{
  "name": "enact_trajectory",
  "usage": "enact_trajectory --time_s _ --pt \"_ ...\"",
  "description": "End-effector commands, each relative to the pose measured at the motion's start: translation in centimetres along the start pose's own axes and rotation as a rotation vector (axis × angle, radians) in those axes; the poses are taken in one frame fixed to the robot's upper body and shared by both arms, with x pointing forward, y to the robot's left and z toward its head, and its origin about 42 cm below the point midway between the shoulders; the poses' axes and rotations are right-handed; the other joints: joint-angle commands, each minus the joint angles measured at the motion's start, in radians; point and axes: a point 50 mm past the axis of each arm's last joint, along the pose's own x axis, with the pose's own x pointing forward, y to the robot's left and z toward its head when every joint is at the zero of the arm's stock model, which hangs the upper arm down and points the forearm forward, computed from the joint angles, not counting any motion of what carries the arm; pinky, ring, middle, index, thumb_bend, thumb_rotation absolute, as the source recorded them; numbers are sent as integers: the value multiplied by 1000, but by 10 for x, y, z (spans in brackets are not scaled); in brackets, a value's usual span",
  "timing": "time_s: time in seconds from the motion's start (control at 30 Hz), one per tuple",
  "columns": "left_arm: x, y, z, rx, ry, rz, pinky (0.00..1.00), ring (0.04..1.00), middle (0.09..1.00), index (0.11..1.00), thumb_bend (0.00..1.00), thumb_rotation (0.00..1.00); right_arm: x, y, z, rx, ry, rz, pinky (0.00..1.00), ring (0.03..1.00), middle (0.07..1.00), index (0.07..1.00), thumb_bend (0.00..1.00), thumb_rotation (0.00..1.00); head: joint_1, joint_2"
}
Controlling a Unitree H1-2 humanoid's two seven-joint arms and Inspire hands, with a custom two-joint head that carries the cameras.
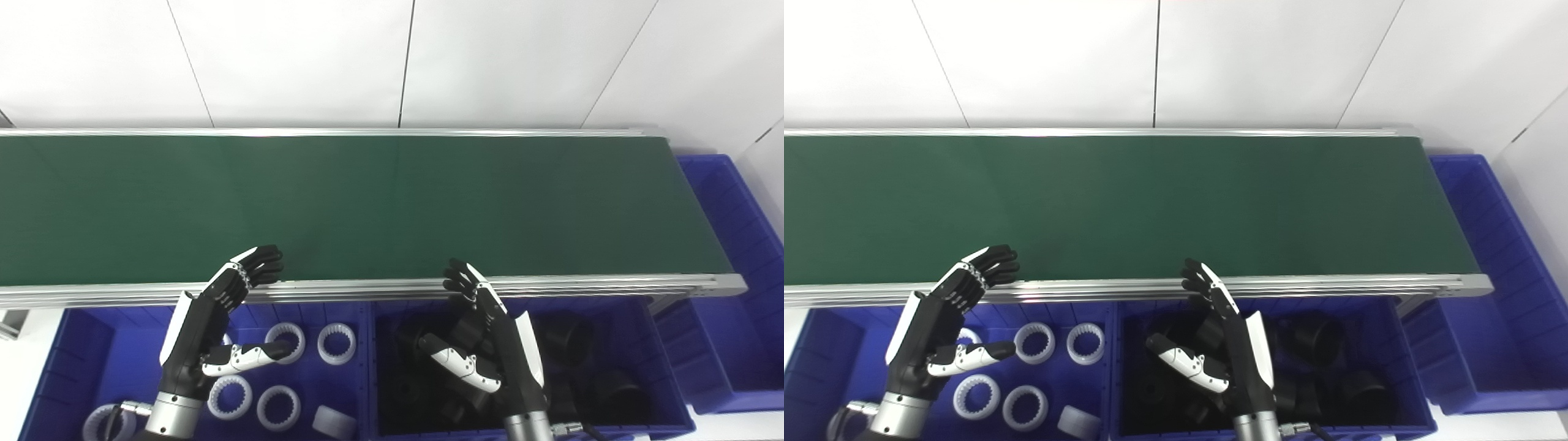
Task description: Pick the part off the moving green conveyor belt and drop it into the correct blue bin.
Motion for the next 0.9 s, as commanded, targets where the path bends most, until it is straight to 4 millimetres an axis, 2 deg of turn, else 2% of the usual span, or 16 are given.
enact_trajectory --time_s 0.0,0.87 --pt "6 2 6 2 -59 -4 736 771 807 807 993 401 4 2 6 11 -22 -14 723 793 830 874 724 519 3 1" --pt "4 1 0 -4 -38 -8 737 772 811 813 971 375 5 -2 6 8 -22 -3 725 794 830 878 709 503 10 1"
